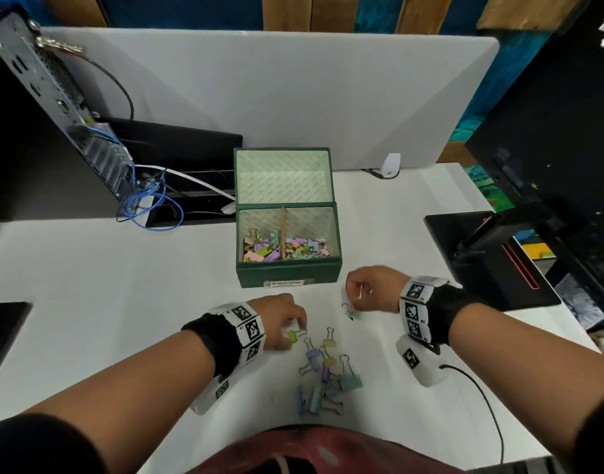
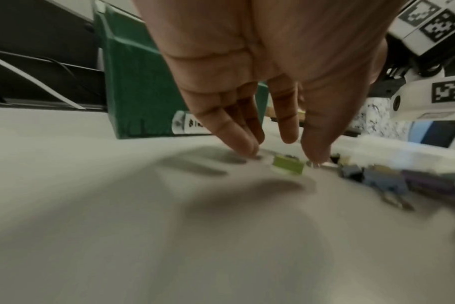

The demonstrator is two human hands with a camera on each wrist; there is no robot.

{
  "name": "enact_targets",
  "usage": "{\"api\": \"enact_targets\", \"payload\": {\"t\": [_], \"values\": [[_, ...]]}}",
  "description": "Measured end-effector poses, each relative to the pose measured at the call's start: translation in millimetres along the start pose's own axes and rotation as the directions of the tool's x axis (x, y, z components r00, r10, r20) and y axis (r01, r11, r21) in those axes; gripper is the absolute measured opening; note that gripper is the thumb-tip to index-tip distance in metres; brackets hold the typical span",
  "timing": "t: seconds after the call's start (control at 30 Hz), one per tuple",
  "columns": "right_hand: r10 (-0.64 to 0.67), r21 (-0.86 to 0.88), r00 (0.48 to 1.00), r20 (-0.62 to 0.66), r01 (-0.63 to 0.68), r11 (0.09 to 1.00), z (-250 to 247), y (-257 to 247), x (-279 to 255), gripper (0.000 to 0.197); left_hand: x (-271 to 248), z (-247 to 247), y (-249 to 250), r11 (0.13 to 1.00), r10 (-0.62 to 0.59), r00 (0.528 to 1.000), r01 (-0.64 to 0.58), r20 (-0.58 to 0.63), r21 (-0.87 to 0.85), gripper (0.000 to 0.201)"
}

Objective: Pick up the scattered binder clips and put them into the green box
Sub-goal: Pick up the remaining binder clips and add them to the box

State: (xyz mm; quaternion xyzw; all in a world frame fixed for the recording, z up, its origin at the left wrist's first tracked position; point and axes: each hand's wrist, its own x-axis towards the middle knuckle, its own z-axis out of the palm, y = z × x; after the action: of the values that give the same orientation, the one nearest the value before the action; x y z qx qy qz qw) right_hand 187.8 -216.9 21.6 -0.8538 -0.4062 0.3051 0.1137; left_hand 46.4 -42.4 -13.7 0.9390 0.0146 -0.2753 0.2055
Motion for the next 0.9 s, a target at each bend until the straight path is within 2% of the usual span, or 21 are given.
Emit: {"api": "enact_targets", "payload": {"t": [0.03,0.07,0.1,0.17,0.33,0.4,0.5,0.57,0.67,0.9], "values": [[0.01,-0.049,0.998,0.061,-0.007,0.999,5.8,2.3,-1.6,0.012,1.0,2.9,1.5,1.0,0.001,1.0,-0.001,0.001,0.017,0.039],[0.026,-0.076,0.994,0.105,-0.019,0.997,12.0,4.5,-2.0,0.013,2.0,5.6,3.1,1.0,0.003,1.0,-0.003,0.001,0.031,0.038],[0.045,-0.091,0.991,0.129,-0.034,0.995,18.1,6.9,-1.3,0.023,3.2,7.4,4.6,0.999,0.006,1.0,-0.006,0.001,0.038,0.037],[0.077,-0.081,0.991,0.114,-0.068,0.994,26.5,7.3,1.5,0.03,4.8,8.7,6.2,1.0,0.008,1.0,-0.007,-0.014,0.022,0.032],[0.076,-0.093,0.992,0.097,-0.067,0.993,36.0,3.4,5.1,0.022,3.7,9.3,6.5,1.0,-0.025,0.999,0.026,-0.044,0.013,0.028],[0.054,-0.081,0.994,0.098,-0.047,0.996,37.6,0.8,4.0,0.023,0.2,9.7,7.5,1.0,-0.027,0.998,0.028,-0.057,0.013,0.033],[-0.027,-0.047,0.99,0.141,0.034,0.998,40.5,-4.6,0.9,0.031,-7.3,10.1,10.8,0.999,0.035,0.996,-0.037,-0.084,-0.016,0.037],[-0.08,-0.052,0.978,0.191,0.092,0.994,42.8,-8.5,-1.0,0.037,-9.9,11.3,14.1,0.997,0.077,0.995,-0.078,-0.06,-0.017,0.038],[-0.089,-0.16,0.96,0.266,0.135,0.978,49.1,-12.1,-3.3,0.045,-9.1,16.5,18.5,0.994,0.086,0.996,-0.086,0.006,0.073,0.042],[-0.065,-0.199,0.967,0.245,0.116,0.973,57.1,-9.2,-2.4,0.033,0.0,20.4,22.3,0.989,0.07,0.997,-0.072,0.026,0.128,0.039]]}}
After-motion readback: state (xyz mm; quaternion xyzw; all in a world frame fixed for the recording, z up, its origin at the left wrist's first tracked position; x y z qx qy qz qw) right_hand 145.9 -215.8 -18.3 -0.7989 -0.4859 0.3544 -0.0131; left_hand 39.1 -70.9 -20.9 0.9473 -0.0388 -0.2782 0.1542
